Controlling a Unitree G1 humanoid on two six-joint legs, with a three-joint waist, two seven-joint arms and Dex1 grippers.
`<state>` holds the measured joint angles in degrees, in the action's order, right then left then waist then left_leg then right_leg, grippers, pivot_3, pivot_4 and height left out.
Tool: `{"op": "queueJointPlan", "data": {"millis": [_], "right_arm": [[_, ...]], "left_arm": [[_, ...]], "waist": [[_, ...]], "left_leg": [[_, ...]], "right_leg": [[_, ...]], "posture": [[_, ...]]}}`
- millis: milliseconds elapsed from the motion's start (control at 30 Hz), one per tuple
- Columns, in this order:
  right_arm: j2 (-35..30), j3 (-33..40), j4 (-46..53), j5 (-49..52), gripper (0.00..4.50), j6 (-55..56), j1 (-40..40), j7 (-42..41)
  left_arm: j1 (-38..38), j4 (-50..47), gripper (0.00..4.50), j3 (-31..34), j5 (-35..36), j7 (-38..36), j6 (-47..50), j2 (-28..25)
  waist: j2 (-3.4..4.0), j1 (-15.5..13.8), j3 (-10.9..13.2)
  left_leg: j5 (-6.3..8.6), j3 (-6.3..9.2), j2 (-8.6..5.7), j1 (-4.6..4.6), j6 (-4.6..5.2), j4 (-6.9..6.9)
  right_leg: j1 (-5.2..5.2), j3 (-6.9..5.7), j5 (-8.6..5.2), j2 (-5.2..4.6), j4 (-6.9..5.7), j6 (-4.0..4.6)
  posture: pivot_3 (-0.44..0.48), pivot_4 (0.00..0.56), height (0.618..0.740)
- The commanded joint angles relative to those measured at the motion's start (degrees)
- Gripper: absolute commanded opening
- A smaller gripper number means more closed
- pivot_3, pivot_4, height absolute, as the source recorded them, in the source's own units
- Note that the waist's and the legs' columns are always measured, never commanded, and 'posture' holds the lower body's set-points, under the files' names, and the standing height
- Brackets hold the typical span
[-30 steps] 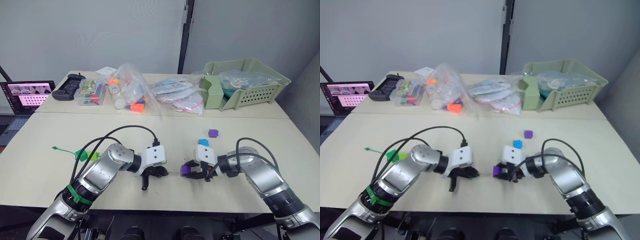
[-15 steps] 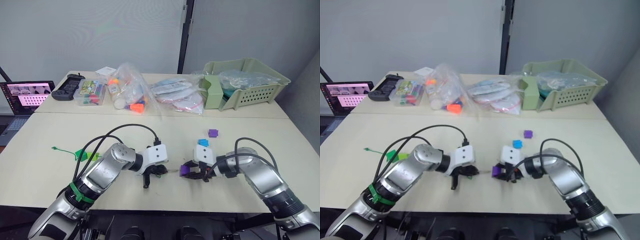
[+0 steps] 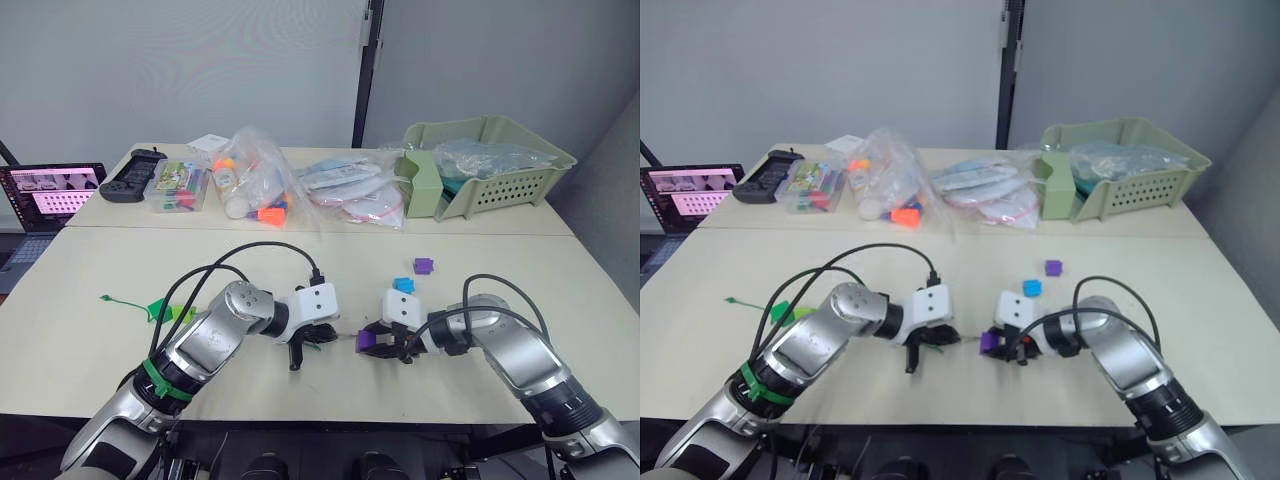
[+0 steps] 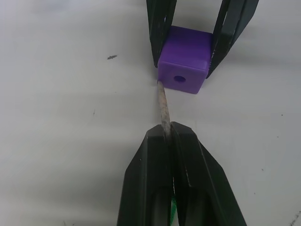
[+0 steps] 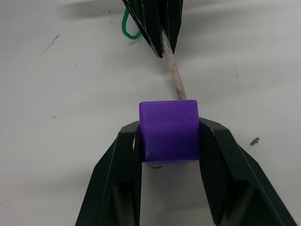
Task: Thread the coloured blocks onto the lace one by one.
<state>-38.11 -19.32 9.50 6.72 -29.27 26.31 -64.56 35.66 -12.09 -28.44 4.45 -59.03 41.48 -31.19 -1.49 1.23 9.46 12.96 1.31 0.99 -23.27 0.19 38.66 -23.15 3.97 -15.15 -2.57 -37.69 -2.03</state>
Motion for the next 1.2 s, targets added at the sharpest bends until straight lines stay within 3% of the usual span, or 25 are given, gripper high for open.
{"op": "queueJointPlan", "data": {"millis": [33,633,1200], "right_arm": [[2.3,-1.4,1.1,-0.4,1.16,-0.1,1.1,1.6],[3.2,-0.9,0.9,-0.4,1.16,-0.8,0.3,1.8],[-0.5,-1.0,0.1,-1.0,1.16,0.2,-2.1,-0.3]], "left_arm": [[1.2,-2.1,0.0,-1.3,0.9,-0.9,-1.3,1.8],[-0.8,-4.0,0.0,0.5,2.7,-0.4,-0.5,1.7],[-6.7,-0.9,0.0,5.9,3.5,-1.6,-8.5,-1.0]], "waist": [[0.0,0.2,0.0],[0.0,0.7,0.0],[0.0,0.5,0.0]], "left_leg": [[0.0,0.0,0.0,0.01,0.0,0.0],[0.0,0.02,0.0,0.05,0.0,0.0],[0.0,0.02,-0.02,0.04,0.0,-0.02]], "right_leg": [[0.0,0.0,0.0,0.01,-0.01,0.0],[0.01,0.01,0.0,0.02,-0.08,0.0],[0.03,0.0,0.0,-0.03,-0.01,0.0]], "posture": [[0.0,0.15,0.74],[0.0,0.15,0.74],[0.0,0.15,0.74]]}}
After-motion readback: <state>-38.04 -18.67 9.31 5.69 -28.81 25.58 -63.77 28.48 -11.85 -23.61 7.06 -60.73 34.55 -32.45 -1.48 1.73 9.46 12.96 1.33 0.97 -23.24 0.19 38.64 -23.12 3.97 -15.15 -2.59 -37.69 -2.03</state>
